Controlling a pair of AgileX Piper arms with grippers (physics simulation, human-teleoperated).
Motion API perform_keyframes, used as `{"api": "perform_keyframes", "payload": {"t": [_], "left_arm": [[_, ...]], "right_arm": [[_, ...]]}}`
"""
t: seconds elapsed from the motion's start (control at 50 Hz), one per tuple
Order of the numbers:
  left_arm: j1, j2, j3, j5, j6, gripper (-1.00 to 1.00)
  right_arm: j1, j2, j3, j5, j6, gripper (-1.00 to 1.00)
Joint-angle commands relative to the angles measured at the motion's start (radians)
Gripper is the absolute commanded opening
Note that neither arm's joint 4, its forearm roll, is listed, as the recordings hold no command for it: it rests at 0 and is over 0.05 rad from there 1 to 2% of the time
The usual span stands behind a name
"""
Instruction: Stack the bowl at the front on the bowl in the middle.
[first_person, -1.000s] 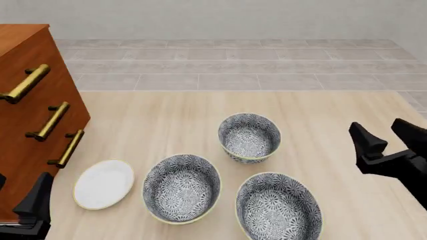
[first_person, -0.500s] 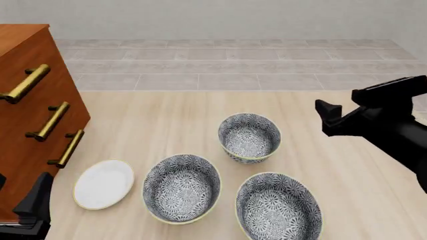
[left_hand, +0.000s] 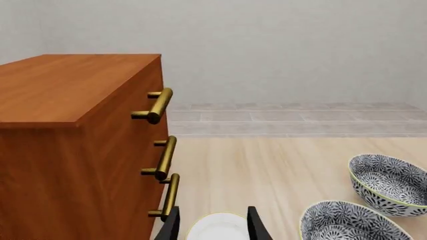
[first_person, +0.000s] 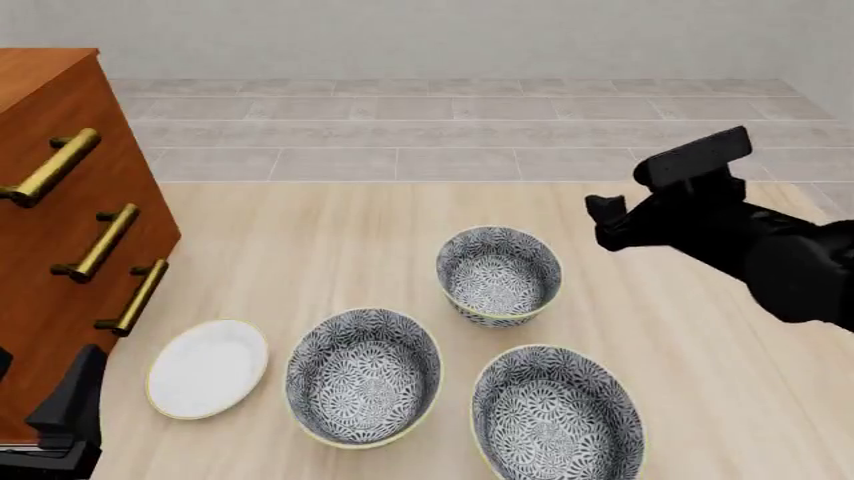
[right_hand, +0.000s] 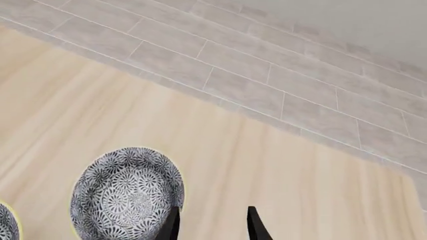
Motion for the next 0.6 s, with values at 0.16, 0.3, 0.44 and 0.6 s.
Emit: {"api": "perform_keyframes", "payload": {"t": [0.16,0.3,0.44,0.6], "left_arm": [[0.0,0.002,0.001,-0.003,-0.001,1.0],[0.0,-0.001,-0.001,0.0,0.002,1.0],[0.0,0.001,-0.002,0.001,-0.001,1.0],[0.0,0.001,-0.005,0.003,0.001,1.0]], "right_arm": [[0.037,0.178,-0.072,-0.024,0.006,1.0],[0.045,0.23,-0.086,-0.046,0.014,1.0],[0.051,0.269,-0.093,-0.062,0.026,1.0],[0.056,0.322,-0.097,-0.093,0.032,1.0]]}}
